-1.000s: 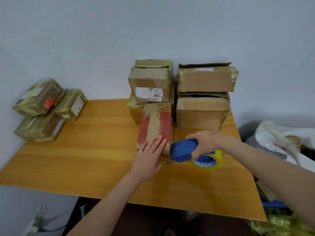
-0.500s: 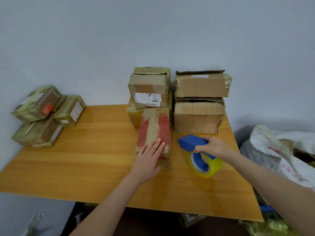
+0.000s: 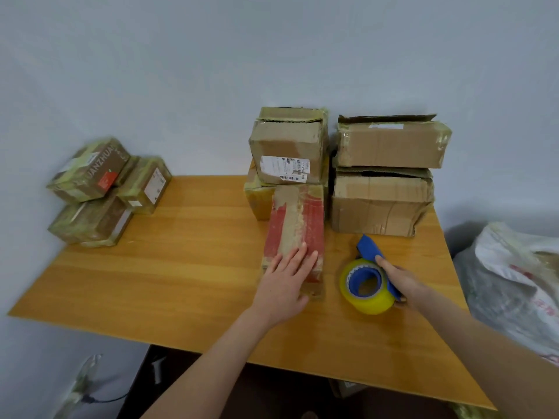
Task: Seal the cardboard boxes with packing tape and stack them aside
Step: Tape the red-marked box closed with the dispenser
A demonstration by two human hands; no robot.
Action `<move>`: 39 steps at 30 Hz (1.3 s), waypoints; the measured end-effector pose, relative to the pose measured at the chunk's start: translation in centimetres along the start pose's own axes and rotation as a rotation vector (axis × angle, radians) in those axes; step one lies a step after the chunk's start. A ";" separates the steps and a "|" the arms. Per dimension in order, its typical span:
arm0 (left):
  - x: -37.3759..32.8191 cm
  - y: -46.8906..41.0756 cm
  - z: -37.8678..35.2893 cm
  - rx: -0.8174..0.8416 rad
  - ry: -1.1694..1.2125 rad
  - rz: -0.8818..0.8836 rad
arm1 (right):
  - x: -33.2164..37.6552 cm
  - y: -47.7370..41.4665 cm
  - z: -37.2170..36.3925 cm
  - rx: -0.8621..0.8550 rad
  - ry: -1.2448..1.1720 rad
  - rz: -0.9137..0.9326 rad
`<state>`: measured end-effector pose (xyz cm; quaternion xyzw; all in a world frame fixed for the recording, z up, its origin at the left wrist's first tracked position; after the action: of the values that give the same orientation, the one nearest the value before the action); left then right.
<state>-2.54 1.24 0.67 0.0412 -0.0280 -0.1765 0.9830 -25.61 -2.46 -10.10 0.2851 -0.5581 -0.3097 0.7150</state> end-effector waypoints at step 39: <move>11.2 3.4 -1.3 -0.300 0.887 0.607 | 8.1 9.6 -10.9 -0.080 0.616 0.801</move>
<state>9.24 0.56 0.16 -0.0386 0.4032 0.1470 0.9024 -12.25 -1.81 -0.19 0.0991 -0.3746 0.0662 0.9195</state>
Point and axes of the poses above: each hand's wrist, its own y-axis away from the middle knuckle, its own z-axis out of the back of the hand, x = y × z, the point moved 10 cm from there along -y, towards the middle knuckle, and after that the axes turned 4 degrees about -y, right-handed, at the moved point
